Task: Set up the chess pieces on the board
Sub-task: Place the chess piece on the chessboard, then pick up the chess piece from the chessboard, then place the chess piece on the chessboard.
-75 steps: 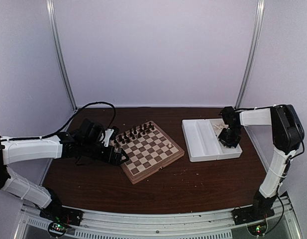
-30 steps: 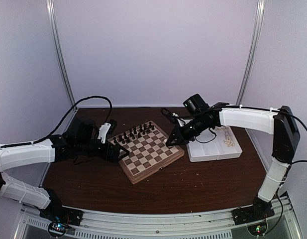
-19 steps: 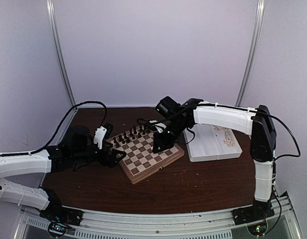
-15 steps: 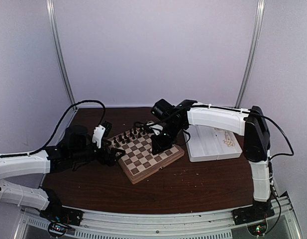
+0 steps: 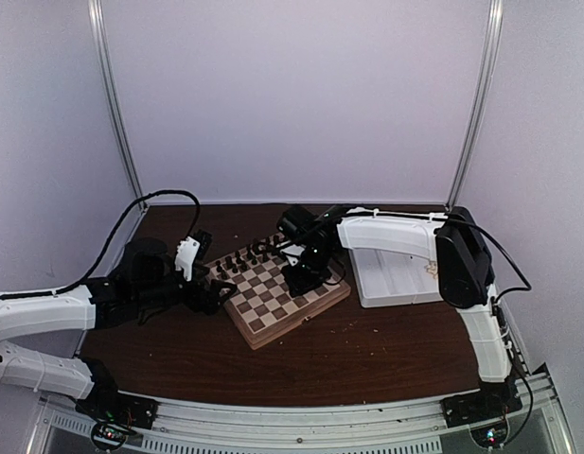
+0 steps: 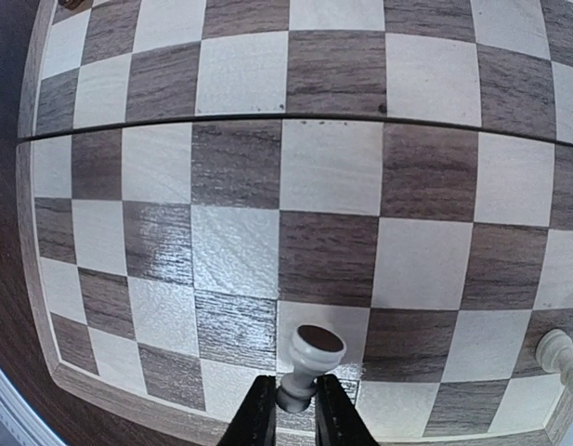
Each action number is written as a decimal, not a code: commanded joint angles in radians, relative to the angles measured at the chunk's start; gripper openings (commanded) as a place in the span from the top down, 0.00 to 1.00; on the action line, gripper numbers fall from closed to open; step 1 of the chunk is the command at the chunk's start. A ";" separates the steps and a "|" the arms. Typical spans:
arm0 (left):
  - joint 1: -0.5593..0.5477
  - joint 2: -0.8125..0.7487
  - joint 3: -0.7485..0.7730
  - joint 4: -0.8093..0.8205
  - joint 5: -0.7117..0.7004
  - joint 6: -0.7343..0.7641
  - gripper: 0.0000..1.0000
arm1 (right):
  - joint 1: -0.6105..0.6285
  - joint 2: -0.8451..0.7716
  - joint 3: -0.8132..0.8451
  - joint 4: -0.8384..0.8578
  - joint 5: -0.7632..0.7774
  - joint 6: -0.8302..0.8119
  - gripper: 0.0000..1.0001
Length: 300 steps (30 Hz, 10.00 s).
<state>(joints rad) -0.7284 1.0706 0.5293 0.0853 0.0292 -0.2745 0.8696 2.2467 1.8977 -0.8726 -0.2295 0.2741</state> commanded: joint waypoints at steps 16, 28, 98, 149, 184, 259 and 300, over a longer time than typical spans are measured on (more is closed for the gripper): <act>-0.004 0.005 0.011 -0.008 -0.008 0.004 0.05 | 0.009 0.008 0.037 0.049 0.049 0.026 0.68; -0.005 0.055 0.050 -0.044 0.003 -0.037 0.04 | 0.008 -0.031 0.005 0.096 0.019 0.036 0.68; -0.301 1.143 1.187 -0.796 -0.489 -0.905 0.57 | -0.159 -1.044 -0.973 0.552 0.493 0.097 0.67; -0.265 1.170 1.244 -0.886 -0.362 -1.009 0.65 | -0.169 -1.030 -1.008 0.604 0.405 0.105 0.66; -0.201 0.770 0.967 -0.616 -0.247 -1.139 0.84 | -0.142 -0.793 -1.138 1.183 -0.120 0.374 0.64; -0.055 0.255 0.449 -0.378 -0.182 -0.253 0.31 | 0.015 -0.269 -0.195 -0.001 -0.028 0.065 0.96; -0.055 0.112 0.301 -0.380 -0.187 -0.090 0.19 | 0.009 0.022 0.220 -0.292 0.143 -0.038 0.56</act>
<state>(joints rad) -0.7826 1.1767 0.8249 -0.3294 -0.1780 -0.3901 0.8814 2.3451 2.1307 -1.1938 -0.1108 0.2329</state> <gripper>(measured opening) 0.784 0.444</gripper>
